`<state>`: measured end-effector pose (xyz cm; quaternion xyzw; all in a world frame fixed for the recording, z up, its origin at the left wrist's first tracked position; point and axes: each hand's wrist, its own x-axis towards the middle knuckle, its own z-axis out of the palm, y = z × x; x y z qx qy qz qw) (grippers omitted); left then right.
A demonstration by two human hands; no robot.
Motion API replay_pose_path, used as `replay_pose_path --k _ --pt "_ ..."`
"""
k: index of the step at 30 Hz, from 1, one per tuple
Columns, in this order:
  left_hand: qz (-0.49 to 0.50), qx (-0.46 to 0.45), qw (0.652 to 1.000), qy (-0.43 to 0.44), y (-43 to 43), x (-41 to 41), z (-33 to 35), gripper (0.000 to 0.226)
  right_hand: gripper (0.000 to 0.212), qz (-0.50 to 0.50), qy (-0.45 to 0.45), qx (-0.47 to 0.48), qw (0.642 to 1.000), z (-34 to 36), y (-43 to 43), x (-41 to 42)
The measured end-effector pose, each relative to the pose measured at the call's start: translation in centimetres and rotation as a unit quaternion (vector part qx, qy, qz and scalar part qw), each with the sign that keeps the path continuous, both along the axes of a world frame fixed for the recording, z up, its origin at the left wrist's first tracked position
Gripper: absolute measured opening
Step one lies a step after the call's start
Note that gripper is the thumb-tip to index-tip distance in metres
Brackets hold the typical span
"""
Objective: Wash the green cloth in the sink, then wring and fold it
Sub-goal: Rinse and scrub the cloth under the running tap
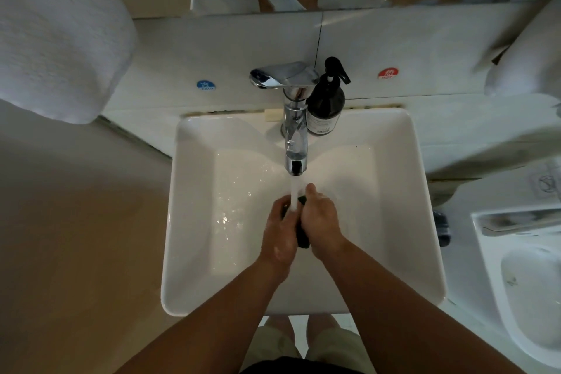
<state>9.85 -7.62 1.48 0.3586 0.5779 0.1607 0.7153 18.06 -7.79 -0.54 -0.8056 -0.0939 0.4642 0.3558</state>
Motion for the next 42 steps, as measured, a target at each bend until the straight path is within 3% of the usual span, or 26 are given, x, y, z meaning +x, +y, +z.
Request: replay_pose_path --k 2,6,8,11,13,15,19,21,23,26,28,30,32,33,35,38,42 --pt "0.048 -0.057 0.997 -0.010 1.1 0.0 0.5 0.026 0.030 0.071 -0.008 0.082 0.994 -0.7 -1.9 -1.2" --pt "0.121 -0.189 0.974 -0.022 2.5 -0.2 1.3 0.033 0.067 0.279 -0.118 0.174 0.937 -1.2 -4.9 -1.4" --pt "0.135 -0.232 0.963 -0.022 2.2 -0.2 1.4 0.038 0.059 0.272 -0.168 0.217 0.922 -0.9 -4.8 -0.7" --pt "0.130 -0.260 0.956 -0.034 1.7 0.1 1.5 0.038 0.029 0.205 -0.185 0.226 0.934 0.5 -3.2 -1.1" --pt "0.095 -0.216 0.971 -0.026 1.4 0.7 1.3 0.029 0.037 0.171 -0.183 0.186 0.950 1.0 -2.1 -1.7" --pt "0.135 -0.188 0.973 -0.017 1.1 1.0 1.4 0.029 0.057 0.160 -0.173 0.139 0.962 1.4 -1.4 -1.8" --pt "0.220 -0.231 0.940 -0.117 0.7 0.8 1.6 0.041 0.047 0.162 -0.206 0.078 0.962 3.0 -0.4 -1.2" --pt "0.178 -0.201 0.959 -0.087 0.6 0.7 0.7 0.056 0.045 0.184 -0.224 0.047 0.956 2.8 0.0 -0.9" --pt "0.070 -0.148 0.986 -0.002 0.6 0.3 0.1 0.064 0.056 0.128 -0.150 0.015 0.980 1.9 0.3 -0.7" --pt "-0.073 -0.091 0.993 0.023 0.9 -0.7 -0.2 0.055 0.070 -0.074 0.043 0.007 0.996 1.1 0.3 0.2" --pt "-0.080 -0.060 0.995 -0.021 0.8 -1.3 -0.1 0.041 0.064 -0.150 0.121 0.004 0.981 1.1 -0.1 0.7" --pt "-0.062 -0.002 0.997 -0.044 0.4 -1.4 -0.1 0.036 0.050 -0.136 0.137 0.007 0.981 1.4 -0.8 0.4" --pt "-0.025 0.033 0.999 -0.015 0.5 -1.0 -0.1 0.030 0.038 -0.002 0.054 0.048 0.997 1.3 -2.7 -0.4" --pt "0.005 0.017 1.000 -0.003 0.6 -0.9 -0.3 0.029 0.041 0.101 -0.014 0.080 0.992 1.4 -3.8 -0.7" --pt "0.081 -0.091 0.992 -0.019 0.8 -0.6 -0.5 0.033 0.057 0.244 -0.119 0.140 0.952 1.4 -5.2 -0.8" --pt "0.194 -0.252 0.945 -0.071 0.5 0.0 0.3 0.045 0.049 0.268 -0.182 0.232 0.917 1.4 -5.3 -0.8" --pt "0.241 -0.284 0.922 -0.108 0.9 0.4 0.2 0.047 0.011 0.202 -0.201 0.217 0.934 2.4 -2.9 -1.6"
